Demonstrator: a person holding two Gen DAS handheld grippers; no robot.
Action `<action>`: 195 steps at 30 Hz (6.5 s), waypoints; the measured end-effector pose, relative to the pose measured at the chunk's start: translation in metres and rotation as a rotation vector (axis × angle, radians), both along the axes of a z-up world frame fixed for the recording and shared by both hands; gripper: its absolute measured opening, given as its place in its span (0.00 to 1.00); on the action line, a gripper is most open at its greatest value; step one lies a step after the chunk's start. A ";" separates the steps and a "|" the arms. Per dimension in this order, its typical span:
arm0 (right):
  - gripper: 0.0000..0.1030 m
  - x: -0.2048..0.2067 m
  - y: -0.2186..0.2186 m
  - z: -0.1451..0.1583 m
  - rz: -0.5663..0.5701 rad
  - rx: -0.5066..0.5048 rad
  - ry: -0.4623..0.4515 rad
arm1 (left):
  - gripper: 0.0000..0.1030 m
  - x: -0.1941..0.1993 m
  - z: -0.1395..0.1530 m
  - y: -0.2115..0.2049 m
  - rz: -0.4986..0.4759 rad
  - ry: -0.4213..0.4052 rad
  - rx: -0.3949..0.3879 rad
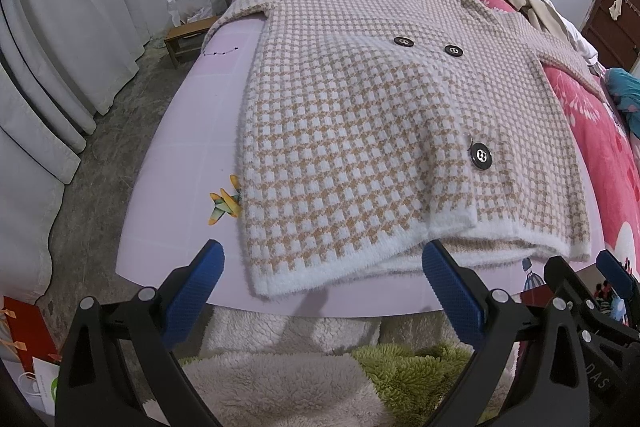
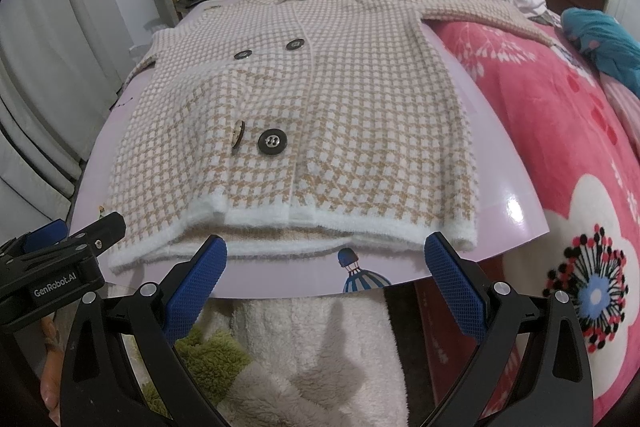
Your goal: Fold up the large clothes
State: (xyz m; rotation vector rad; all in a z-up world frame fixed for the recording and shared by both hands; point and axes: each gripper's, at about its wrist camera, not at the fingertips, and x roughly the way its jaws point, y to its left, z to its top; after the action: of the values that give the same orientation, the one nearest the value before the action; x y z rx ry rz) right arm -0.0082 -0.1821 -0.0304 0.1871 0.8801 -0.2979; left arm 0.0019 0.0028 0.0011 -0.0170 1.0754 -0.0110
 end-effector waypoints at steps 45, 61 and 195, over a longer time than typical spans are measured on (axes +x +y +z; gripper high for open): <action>0.92 0.002 0.003 -0.001 0.002 -0.002 -0.001 | 0.95 -0.001 0.002 0.005 0.009 -0.005 0.000; 0.92 0.006 0.009 0.001 0.005 -0.008 -0.005 | 0.95 -0.002 0.004 0.010 0.022 -0.016 -0.002; 0.92 0.292 0.066 -0.002 0.271 -0.054 0.051 | 0.92 0.303 -0.352 0.293 0.966 0.547 -1.887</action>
State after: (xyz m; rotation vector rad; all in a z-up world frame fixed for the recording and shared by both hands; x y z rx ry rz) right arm 0.2834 -0.1160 -0.0328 0.0091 0.9347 -0.0742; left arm 0.3054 0.2956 -0.3510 -2.3205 1.1240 -0.1511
